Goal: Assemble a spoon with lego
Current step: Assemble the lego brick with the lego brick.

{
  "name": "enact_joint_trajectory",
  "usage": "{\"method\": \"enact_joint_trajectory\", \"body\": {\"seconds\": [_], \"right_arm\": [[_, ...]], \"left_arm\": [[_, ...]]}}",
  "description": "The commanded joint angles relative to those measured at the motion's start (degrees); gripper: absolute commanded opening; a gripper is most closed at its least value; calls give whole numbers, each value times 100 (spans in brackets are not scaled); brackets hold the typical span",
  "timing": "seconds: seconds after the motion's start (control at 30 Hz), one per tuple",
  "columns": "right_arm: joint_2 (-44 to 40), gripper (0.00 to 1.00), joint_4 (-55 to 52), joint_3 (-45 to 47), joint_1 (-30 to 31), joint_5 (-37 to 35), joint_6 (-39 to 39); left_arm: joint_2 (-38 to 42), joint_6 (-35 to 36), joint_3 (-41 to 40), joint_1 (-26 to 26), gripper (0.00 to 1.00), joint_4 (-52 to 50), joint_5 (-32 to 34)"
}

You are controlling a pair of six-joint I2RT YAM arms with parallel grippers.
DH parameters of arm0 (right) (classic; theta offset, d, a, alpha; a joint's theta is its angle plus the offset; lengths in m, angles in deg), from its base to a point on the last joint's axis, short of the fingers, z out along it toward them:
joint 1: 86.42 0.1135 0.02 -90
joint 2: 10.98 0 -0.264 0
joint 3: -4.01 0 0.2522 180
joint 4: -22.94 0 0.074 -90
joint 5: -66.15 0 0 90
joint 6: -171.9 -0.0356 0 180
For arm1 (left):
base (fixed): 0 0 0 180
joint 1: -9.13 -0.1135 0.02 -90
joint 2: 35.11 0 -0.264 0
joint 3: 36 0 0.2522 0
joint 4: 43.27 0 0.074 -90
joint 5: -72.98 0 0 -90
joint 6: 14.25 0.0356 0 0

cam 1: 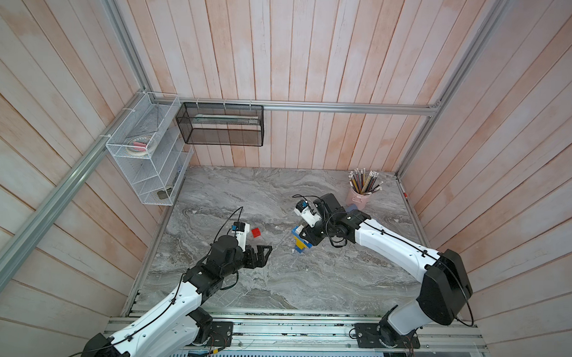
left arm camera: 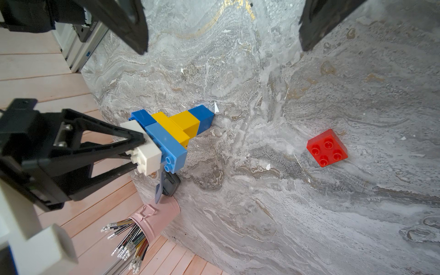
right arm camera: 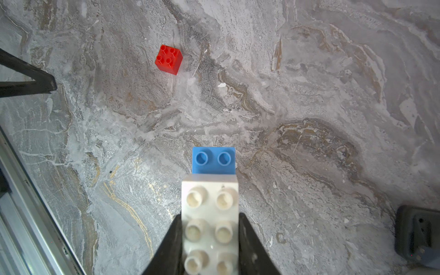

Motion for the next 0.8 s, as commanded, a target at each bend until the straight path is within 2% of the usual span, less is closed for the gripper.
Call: {"method": "enact_joint_trajectory", "body": {"seconds": [0.0, 0.4, 0.77], "right_arm": [[-50, 0, 1, 148, -41, 64, -59], [226, 0, -251, -107, -43, 43, -12], [779, 0, -1073, -556, -41, -61, 6]], "left_arm": [[16, 39, -111, 19, 100, 57, 4], [15, 40, -164, 19, 100, 109, -4], [29, 50, -221, 19, 100, 154, -22]]}}
